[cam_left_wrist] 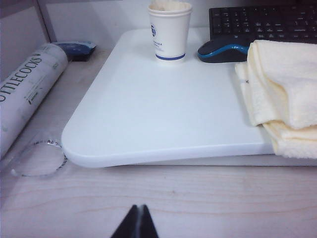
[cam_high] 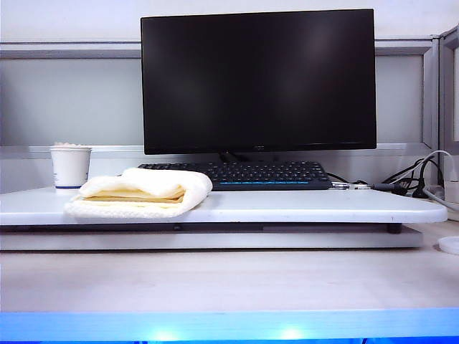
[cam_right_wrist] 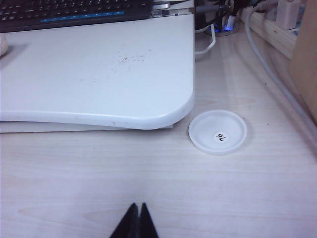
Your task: Wipe the tabletop with a clean cloth to remove dust and stains.
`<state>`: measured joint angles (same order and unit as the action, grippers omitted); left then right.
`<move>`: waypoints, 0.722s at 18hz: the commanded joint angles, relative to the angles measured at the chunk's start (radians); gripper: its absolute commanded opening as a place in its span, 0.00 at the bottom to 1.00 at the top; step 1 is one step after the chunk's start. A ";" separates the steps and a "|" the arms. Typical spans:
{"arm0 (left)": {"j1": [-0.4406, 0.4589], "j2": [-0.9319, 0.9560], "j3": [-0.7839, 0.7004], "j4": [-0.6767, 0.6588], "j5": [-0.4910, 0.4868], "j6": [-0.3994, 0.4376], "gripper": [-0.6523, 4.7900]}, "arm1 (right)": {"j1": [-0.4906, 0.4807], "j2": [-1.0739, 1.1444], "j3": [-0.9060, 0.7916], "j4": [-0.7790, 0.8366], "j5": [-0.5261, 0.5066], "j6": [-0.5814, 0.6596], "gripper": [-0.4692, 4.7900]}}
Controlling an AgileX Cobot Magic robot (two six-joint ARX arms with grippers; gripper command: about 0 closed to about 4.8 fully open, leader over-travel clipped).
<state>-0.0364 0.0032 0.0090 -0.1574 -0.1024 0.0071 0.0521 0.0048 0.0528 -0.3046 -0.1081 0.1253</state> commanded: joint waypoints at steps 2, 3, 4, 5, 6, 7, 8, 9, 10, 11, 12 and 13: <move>0.001 0.000 -0.001 -0.018 0.077 0.000 0.11 | 0.000 -0.004 -0.001 0.018 0.002 -0.002 0.07; 0.001 0.000 -0.001 -0.018 0.113 0.000 0.11 | 0.000 -0.004 -0.001 0.018 0.001 -0.002 0.07; 0.001 0.000 -0.001 -0.018 0.133 0.000 0.11 | 0.000 -0.004 -0.001 0.018 0.000 -0.002 0.07; 0.001 0.000 -0.001 -0.018 0.173 0.000 0.11 | 0.000 -0.004 -0.001 0.019 -0.004 -0.002 0.07; 0.001 0.000 -0.001 -0.018 0.192 0.000 0.11 | 0.000 -0.004 -0.001 0.021 -0.009 -0.001 0.07; 0.001 0.000 0.000 -0.017 0.219 0.000 0.11 | 0.000 -0.004 -0.001 0.033 -0.036 0.000 0.07; 0.001 0.000 0.000 -0.015 0.240 0.000 0.11 | 0.000 -0.004 0.000 0.045 -0.058 0.006 0.07; 0.001 0.000 0.001 -0.012 0.304 0.000 0.11 | 0.000 -0.004 0.000 0.101 -0.148 0.016 0.07; 0.001 0.000 0.001 -0.006 0.361 0.000 0.11 | 0.001 -0.004 0.000 0.152 -0.202 0.043 0.09; 0.001 0.000 0.001 -0.005 0.391 0.000 0.11 | 0.002 -0.004 0.000 0.180 -0.227 0.056 0.12; 0.001 0.000 0.001 0.001 0.454 0.000 0.11 | 0.008 -0.004 0.006 0.232 -0.287 0.087 0.35; 0.001 0.000 0.001 0.002 0.484 0.000 0.11 | 0.011 -0.004 0.013 0.245 -0.311 0.105 0.47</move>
<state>-0.0364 0.0032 0.0097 -0.1368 0.3027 0.0067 0.0593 0.0048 0.0521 -0.1162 -0.3634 0.1886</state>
